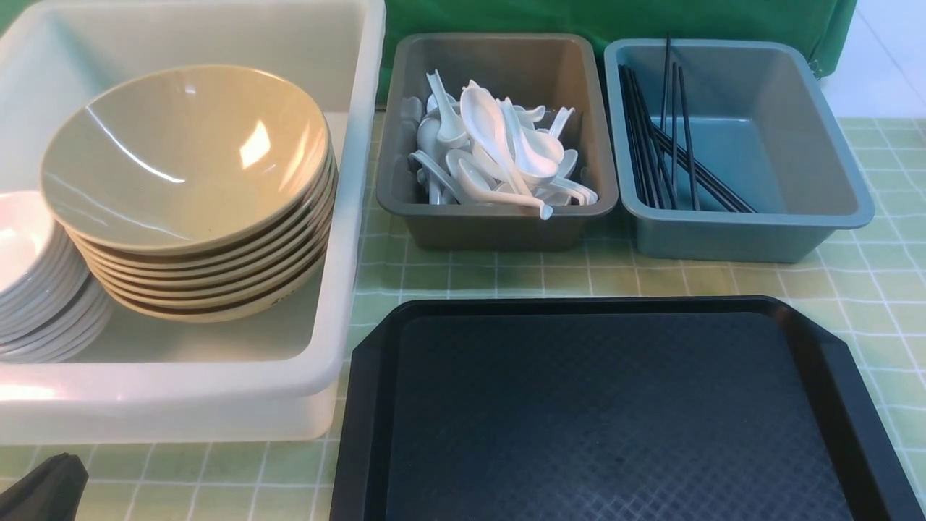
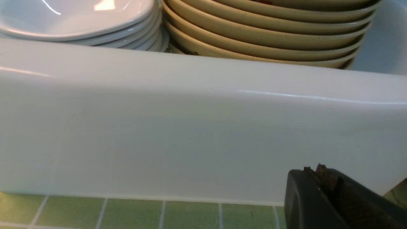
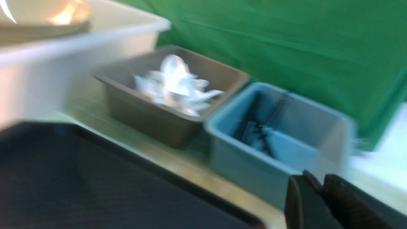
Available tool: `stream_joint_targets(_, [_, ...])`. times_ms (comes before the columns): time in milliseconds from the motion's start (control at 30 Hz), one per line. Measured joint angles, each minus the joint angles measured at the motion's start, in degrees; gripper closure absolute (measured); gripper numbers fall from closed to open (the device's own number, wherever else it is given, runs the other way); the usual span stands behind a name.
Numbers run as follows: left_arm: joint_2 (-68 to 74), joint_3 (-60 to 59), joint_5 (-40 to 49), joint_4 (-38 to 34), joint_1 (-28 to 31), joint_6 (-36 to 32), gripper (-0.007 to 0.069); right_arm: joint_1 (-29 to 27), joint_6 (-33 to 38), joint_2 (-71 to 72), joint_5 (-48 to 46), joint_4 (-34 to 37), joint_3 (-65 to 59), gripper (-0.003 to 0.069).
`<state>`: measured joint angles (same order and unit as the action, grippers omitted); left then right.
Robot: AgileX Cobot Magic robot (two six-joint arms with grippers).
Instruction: On green table put chopsticks spoon bowls plates into blue grey white boxes.
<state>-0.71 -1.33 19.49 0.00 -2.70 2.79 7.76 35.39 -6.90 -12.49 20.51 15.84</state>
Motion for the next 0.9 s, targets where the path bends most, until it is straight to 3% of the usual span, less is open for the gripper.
stream_joint_targets(300, [0.0,0.0,-0.04,0.0,0.0,0.0,0.0626,-9.02,0.92,7.21,-0.84,-0.19,-4.7,0.0565])
stream_joint_targets(500, [0.0,0.0,-0.06,0.0,0.0,0.0,0.0626,-10.04,-5.77,7.53,-3.31,-0.4,-15.47,0.0559])
stream_joint_targets(767, [0.0,0.0,-0.12,0.0,0.0,0.0,0.0626,-10.04,-9.73,7.52,-3.63,-2.53,-16.5,0.0556])
stream_joint_targets(900, [0.0,0.0,-0.12,0.0,0.0,0.0,0.0626,-10.04,-18.45,7.52,-3.98,-8.09,-16.39,0.055])
